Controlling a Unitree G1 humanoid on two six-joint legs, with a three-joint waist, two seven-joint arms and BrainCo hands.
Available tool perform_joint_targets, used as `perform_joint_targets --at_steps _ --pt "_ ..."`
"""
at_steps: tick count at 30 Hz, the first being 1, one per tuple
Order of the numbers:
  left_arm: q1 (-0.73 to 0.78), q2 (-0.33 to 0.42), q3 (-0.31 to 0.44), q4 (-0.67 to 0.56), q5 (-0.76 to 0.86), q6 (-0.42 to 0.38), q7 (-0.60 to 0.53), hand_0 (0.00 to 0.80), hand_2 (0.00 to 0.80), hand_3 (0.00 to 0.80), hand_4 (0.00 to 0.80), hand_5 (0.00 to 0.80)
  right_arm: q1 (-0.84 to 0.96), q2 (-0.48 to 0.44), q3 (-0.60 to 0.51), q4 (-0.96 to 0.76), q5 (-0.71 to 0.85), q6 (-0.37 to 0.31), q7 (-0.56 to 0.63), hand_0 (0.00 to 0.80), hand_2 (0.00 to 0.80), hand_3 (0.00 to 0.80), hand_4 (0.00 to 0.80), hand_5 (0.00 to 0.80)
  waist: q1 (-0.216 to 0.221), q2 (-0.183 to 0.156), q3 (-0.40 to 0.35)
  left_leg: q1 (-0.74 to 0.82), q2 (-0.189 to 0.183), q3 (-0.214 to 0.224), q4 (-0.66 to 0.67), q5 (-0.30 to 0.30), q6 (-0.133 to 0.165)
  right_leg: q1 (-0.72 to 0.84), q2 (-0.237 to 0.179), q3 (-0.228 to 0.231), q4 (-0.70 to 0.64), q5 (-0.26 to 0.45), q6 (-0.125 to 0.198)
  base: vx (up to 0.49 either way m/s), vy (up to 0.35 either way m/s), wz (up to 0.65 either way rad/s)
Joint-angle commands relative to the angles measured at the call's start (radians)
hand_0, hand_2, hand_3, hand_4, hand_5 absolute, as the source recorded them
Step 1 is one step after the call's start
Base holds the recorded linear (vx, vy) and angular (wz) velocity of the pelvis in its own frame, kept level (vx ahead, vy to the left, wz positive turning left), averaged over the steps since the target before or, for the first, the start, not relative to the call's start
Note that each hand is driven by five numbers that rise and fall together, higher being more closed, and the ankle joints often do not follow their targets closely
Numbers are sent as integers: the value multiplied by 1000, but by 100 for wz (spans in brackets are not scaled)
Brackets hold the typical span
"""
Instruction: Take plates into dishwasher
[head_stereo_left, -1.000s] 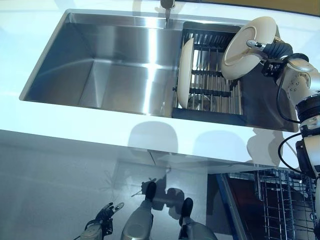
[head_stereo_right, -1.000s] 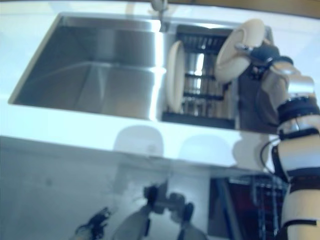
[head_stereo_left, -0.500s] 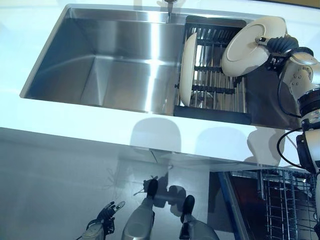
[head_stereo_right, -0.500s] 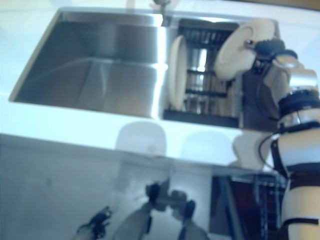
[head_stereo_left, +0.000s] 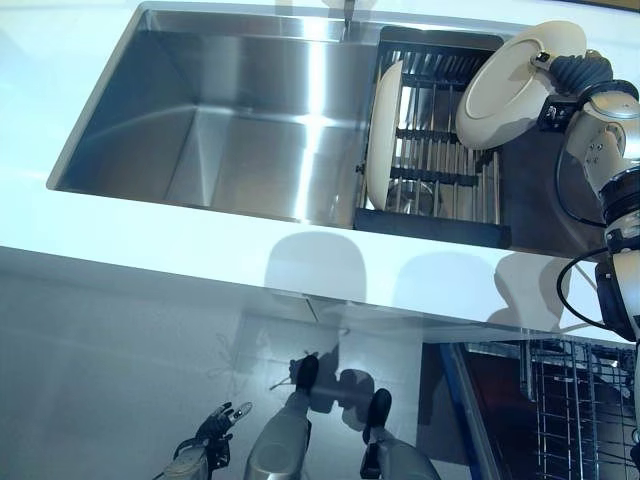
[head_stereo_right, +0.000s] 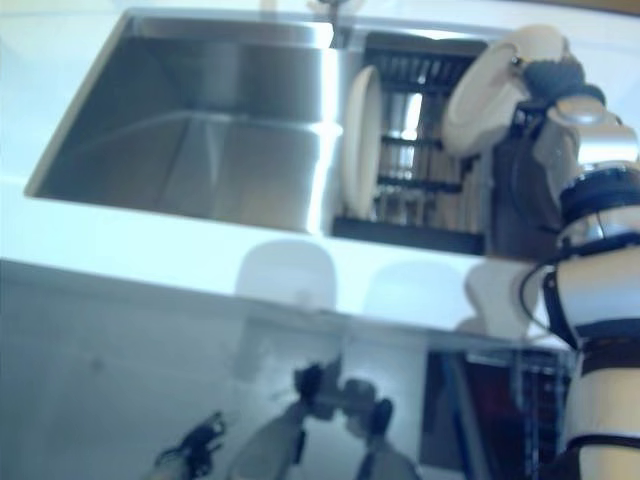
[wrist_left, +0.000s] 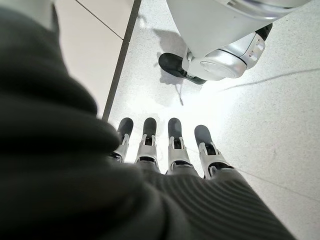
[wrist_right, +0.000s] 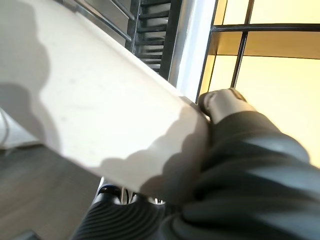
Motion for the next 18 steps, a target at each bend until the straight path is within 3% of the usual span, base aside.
perform_joint_targets --at_steps 1,12,18 --pt "20 19 -45 26 -16 -26 -13 0 0 0 0 0 -119 -104 124 -51 -21 -99 -44 800 800 800 800 800 16 -48 -52 21 14 25 -4 -36 -24 -42 -86 13 -2 73 55 -30 -16 0" --pt "33 29 -23 35 40 -17 3 0 0 0 0 0 -86 -136 102 -132 5 -118 1 800 800 800 800 800 5 -103 -133 89 24 36 -4 -62 -25 24 -72 25 -2 53 54 -2 -18 1" --pt "46 28 -7 53 70 -2 15 0 0 0 0 0 -82 -155 100 -154 -4 -81 9 800 800 800 800 800 -6 -132 -193 140 32 50 -4 -82 -26 71 -64 39 -2 39 52 40 -9 -7"
